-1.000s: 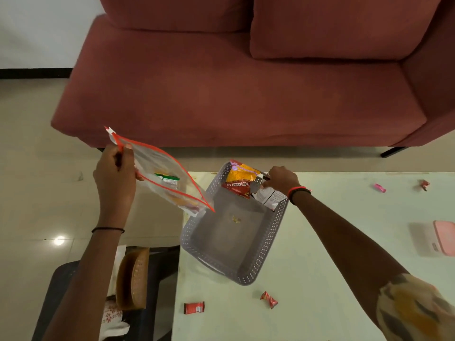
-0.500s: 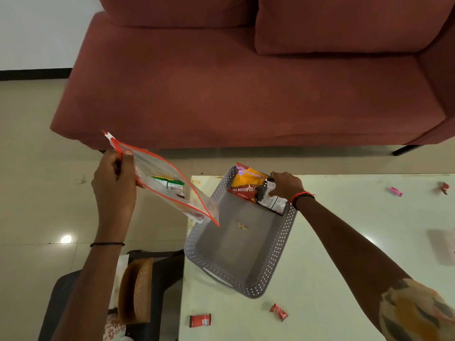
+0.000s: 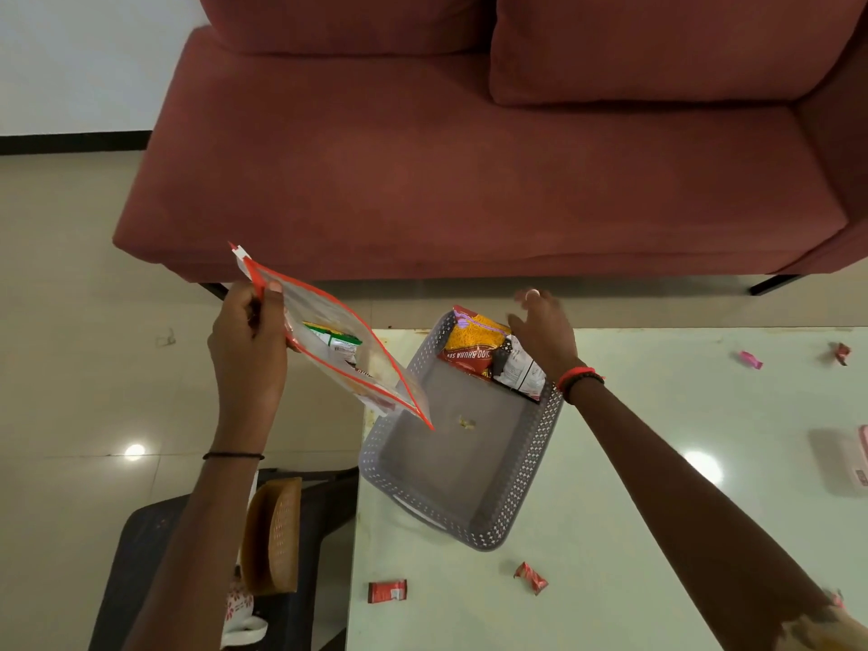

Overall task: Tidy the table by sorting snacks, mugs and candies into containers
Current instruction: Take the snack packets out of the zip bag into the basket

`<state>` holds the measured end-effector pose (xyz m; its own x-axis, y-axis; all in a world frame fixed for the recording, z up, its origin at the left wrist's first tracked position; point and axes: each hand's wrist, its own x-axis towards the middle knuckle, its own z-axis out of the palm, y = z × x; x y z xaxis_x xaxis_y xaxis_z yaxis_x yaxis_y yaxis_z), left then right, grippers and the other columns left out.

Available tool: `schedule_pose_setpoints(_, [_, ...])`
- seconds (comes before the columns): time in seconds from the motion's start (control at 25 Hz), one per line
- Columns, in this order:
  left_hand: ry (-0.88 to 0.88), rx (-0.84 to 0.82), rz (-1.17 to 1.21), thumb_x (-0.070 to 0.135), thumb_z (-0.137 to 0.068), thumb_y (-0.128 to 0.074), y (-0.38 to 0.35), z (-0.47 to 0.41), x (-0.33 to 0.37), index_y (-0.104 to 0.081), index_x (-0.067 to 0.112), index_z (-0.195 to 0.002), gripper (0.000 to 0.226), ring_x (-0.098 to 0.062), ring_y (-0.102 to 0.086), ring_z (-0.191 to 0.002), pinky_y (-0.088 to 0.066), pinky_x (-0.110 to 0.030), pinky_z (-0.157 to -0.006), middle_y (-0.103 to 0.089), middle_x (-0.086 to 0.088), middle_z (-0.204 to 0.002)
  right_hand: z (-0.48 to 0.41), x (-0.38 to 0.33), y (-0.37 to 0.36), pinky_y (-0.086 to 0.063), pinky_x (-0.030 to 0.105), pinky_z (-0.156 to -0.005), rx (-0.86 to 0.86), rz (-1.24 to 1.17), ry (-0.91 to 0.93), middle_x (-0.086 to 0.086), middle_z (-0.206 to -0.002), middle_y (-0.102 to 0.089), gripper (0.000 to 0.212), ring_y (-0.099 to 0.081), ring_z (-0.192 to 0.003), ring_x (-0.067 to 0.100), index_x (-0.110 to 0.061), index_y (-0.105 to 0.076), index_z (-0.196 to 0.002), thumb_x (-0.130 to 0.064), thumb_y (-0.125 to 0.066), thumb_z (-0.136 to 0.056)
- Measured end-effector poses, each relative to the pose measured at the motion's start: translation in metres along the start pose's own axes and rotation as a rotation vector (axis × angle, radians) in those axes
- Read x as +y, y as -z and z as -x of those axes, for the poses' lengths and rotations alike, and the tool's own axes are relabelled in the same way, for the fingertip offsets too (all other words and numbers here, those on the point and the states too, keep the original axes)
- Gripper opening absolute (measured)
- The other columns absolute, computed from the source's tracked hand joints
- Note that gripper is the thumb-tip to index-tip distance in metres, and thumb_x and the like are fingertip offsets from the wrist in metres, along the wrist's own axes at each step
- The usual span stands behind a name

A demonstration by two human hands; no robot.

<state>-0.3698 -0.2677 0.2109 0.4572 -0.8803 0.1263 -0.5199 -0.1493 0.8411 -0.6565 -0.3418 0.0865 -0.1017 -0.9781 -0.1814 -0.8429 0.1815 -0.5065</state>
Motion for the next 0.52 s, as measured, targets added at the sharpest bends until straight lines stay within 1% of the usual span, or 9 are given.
schedule_pose_setpoints(0.04, [-0.009,-0.005,0.004,0.028,-0.098,-0.044,0.000,0.004,0.002,-0.052,0.013,-0.088,0.020,-0.004,-0.051,-0.059,-0.052,-0.040,-0.063,-0.049,0.007,-0.066,0.012,-0.023,0.018,-0.048,0.033,-0.086,0.041,-0.160,-0.001,0.012,-0.112,-0.064,0.026,-0.060,-0.104,0.025,-0.003,-0.059,-0.114,-0.014,-0.058,-0.091])
schedule_pose_setpoints(0.12, [-0.020,-0.016,0.013,0.028,-0.098,-0.044,0.000,0.014,0.008,-0.050,0.012,-0.086,0.021,-0.002,-0.051,-0.058,-0.046,-0.030,-0.058,-0.049,0.007,-0.066,0.049,-0.071,0.060,-0.050,0.024,-0.072,0.133,-0.451,0.056,0.001,-0.087,-0.068,0.007,-0.064,-0.079,0.014,-0.011,-0.065,-0.094,-0.013,-0.061,-0.089])
schedule_pose_setpoints(0.16, [-0.019,-0.028,0.016,0.027,-0.098,-0.044,0.000,0.019,0.010,-0.050,0.011,-0.085,0.022,-0.005,-0.050,-0.060,-0.043,-0.029,-0.058,-0.048,0.004,-0.065,0.069,-0.093,0.080,-0.052,0.021,-0.066,0.111,-0.592,0.111,-0.004,-0.075,-0.068,0.006,-0.064,-0.068,0.010,-0.016,-0.065,-0.084,-0.012,-0.063,-0.087])
schedule_pose_setpoints(0.2, [-0.012,-0.041,0.013,0.026,-0.098,-0.045,-0.001,0.024,0.012,-0.049,0.009,-0.084,0.023,-0.011,-0.050,-0.061,-0.042,-0.029,-0.058,-0.048,0.001,-0.064,0.090,-0.112,0.097,-0.055,0.020,-0.062,0.028,-0.729,0.173,-0.006,-0.067,-0.068,0.014,-0.065,-0.060,0.008,-0.020,-0.064,-0.076,-0.009,-0.063,-0.085])
schedule_pose_setpoints(0.28, [-0.002,-0.061,-0.019,0.024,-0.098,-0.045,0.000,0.034,0.016,-0.049,0.008,-0.081,0.024,-0.009,-0.047,-0.057,-0.040,-0.020,-0.056,-0.046,0.000,-0.060,0.130,-0.142,0.116,-0.059,0.025,-0.063,-0.263,-0.897,0.235,-0.002,-0.062,-0.069,0.022,-0.068,-0.058,0.012,-0.017,-0.063,-0.072,0.000,-0.059,-0.085])
schedule_pose_setpoints(0.32, [0.001,-0.066,-0.034,0.024,-0.098,-0.045,0.000,0.039,0.018,-0.048,0.007,-0.079,0.025,-0.010,-0.046,-0.054,-0.037,-0.015,-0.053,-0.045,0.000,-0.059,0.143,-0.151,0.114,-0.060,0.031,-0.071,-0.378,-0.869,0.223,0.005,-0.068,-0.070,0.022,-0.069,-0.065,0.018,-0.012,-0.064,-0.077,0.005,-0.054,-0.087])
schedule_pose_setpoints(0.36, [0.004,-0.072,-0.041,0.023,-0.098,-0.045,0.000,0.044,0.021,-0.048,0.007,-0.077,0.026,-0.011,-0.044,-0.053,-0.036,-0.013,-0.050,-0.043,0.000,-0.058,0.151,-0.157,0.108,-0.058,0.035,-0.080,-0.429,-0.763,0.211,0.013,-0.077,-0.071,0.021,-0.069,-0.075,0.025,-0.005,-0.066,-0.085,0.007,-0.049,-0.088])
schedule_pose_setpoints(0.44, [0.000,-0.097,-0.015,0.023,-0.098,-0.045,0.000,0.058,0.027,-0.048,0.006,-0.077,0.027,-0.013,-0.044,-0.053,-0.037,-0.010,-0.049,-0.046,-0.007,-0.060,0.155,-0.160,0.092,-0.047,0.031,-0.092,-0.444,-0.436,0.211,0.020,-0.105,-0.069,0.025,-0.064,-0.102,0.032,0.002,-0.066,-0.104,0.004,-0.045,-0.091])
schedule_pose_setpoints(0.52, [-0.020,-0.138,0.023,0.025,-0.098,-0.046,-0.003,0.074,0.033,-0.050,0.004,-0.079,0.028,-0.026,-0.051,-0.055,-0.041,-0.017,-0.051,-0.052,-0.021,-0.065,0.153,-0.154,0.075,-0.043,0.031,-0.095,-0.455,-0.199,0.200,0.021,-0.120,-0.063,0.030,-0.056,-0.114,0.033,0.005,-0.062,-0.114,0.000,-0.042,-0.093])
